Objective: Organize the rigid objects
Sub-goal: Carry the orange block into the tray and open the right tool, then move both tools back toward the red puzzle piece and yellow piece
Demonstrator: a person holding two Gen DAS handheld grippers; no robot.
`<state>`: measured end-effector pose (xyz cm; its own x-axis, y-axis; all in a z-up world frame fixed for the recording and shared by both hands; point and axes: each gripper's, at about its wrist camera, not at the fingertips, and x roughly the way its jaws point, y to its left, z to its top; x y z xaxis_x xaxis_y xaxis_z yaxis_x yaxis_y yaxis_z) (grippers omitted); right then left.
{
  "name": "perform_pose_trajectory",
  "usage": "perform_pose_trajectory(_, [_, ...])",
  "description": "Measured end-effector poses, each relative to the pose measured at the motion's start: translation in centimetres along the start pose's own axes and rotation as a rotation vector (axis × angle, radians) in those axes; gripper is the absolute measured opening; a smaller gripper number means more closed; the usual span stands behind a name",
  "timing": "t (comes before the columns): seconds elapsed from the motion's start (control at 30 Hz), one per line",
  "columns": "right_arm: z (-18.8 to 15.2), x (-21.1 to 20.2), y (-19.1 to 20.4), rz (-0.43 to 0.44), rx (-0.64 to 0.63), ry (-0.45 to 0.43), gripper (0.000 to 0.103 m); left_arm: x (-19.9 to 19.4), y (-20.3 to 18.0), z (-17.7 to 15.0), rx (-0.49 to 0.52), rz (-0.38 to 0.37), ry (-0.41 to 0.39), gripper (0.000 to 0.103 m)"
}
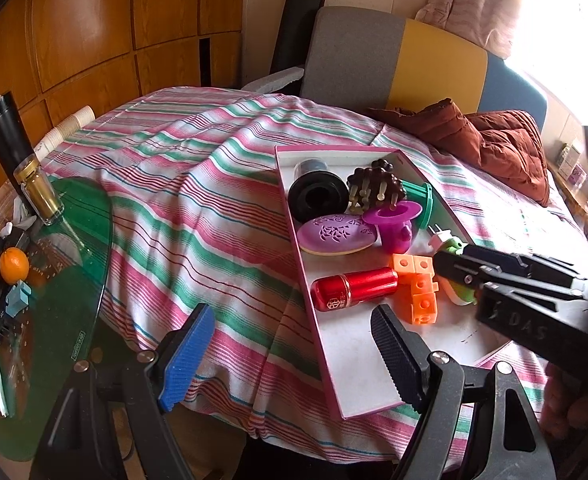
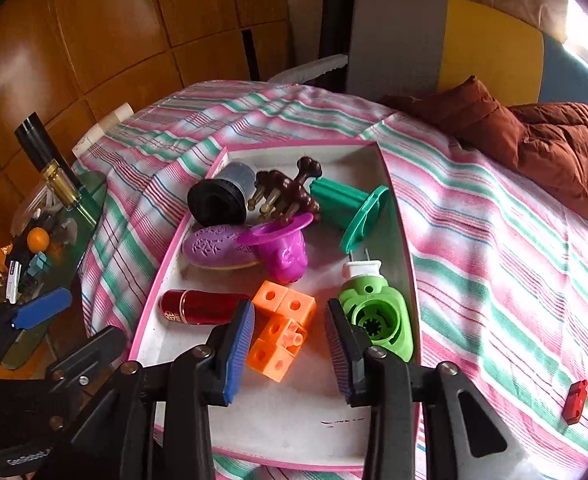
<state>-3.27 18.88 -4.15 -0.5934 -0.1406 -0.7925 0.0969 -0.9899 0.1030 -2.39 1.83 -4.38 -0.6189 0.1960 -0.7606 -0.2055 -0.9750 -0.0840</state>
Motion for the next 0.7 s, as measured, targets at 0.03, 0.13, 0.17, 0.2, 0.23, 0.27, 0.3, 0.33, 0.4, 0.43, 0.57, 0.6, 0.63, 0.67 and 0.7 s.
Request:
perform_pose_trajectory(0.03, [0.1, -0.3, 0.0, -0.003, -0.003, -0.008, 0.036, 0.0, -0.1, 0.0, 0.003, 0.0, -0.001, 0.081])
perform_pose_trajectory(0.13, [0.2, -1.2, -0.2, -0.023, -0.009, -0.033, 0.037, -0.1, -0.5, 0.1, 0.013, 0.001, -0.001, 0.081])
perform_pose_trajectory(0.17, [0.1, -1.5, -0.3, -0.029, -0.008, -0.04, 0.037, -0.1, -0.6, 0.1, 0.015, -0.001, -0.001, 0.081])
perform_pose_trajectory(0.2, [0.1, -1.7, -0.4, -0.034, -0.007, -0.046, 0.037, 0.0, -0.7, 0.1, 0.018, -0.001, 0.001, 0.081])
perform_pose_trajectory(0.23, [0.1, -1.9, -0.5, -0.036, -0.007, -0.05, 0.037, 0.0, -0.7, 0.2, 0.02, -0.001, 0.002, 0.081])
perform_pose_trajectory(0.27, [0.1, -2.1, -0.6, -0.04, -0.006, -0.054, 0.037, -0.1, -0.8, 0.2, 0.022, -0.002, 0.002, 0.081])
perform_pose_trajectory(0.3, [0.0, -2.3, -0.8, -0.046, -0.006, -0.057, 0.037, -0.1, -0.9, 0.2, 0.025, -0.003, 0.0, 0.081])
perform_pose_trajectory(0.33, [0.0, -2.5, -1.0, -0.051, -0.006, -0.06, 0.037, -0.2, -1.0, 0.2, 0.028, -0.003, -0.002, 0.081])
perform_pose_trajectory(0.4, [-0.1, -2.9, -1.5, -0.06, 0.0, -0.066, 0.037, -0.3, -1.3, 0.3, 0.037, -0.002, -0.006, 0.081])
perform_pose_trajectory(0.43, [-0.1, -3.2, -1.9, -0.063, 0.004, -0.068, 0.037, -0.3, -1.4, 0.3, 0.04, -0.003, -0.007, 0.081])
perform_pose_trajectory(0.57, [-0.3, -4.4, -3.8, -0.089, 0.031, -0.086, 0.037, -0.5, -1.9, 0.5, 0.053, -0.009, -0.014, 0.081])
perform_pose_trajectory(0.6, [-0.4, -4.8, -4.4, -0.098, 0.036, -0.09, 0.037, -0.6, -2.1, 0.5, 0.058, -0.01, -0.016, 0.081])
perform_pose_trajectory(0.63, [-0.4, -5.1, -5.1, -0.108, 0.045, -0.093, 0.037, -0.6, -2.3, 0.6, 0.062, -0.011, -0.017, 0.081])
perform_pose_trajectory(0.67, [-0.4, -5.4, -5.8, -0.118, 0.055, -0.097, 0.037, -0.7, -2.4, 0.6, 0.066, -0.013, -0.019, 0.081])
perform_pose_trajectory(0.7, [-0.5, -5.8, -6.6, -0.13, 0.068, -0.1, 0.037, -0.8, -2.6, 0.7, 0.07, -0.015, -0.02, 0.081])
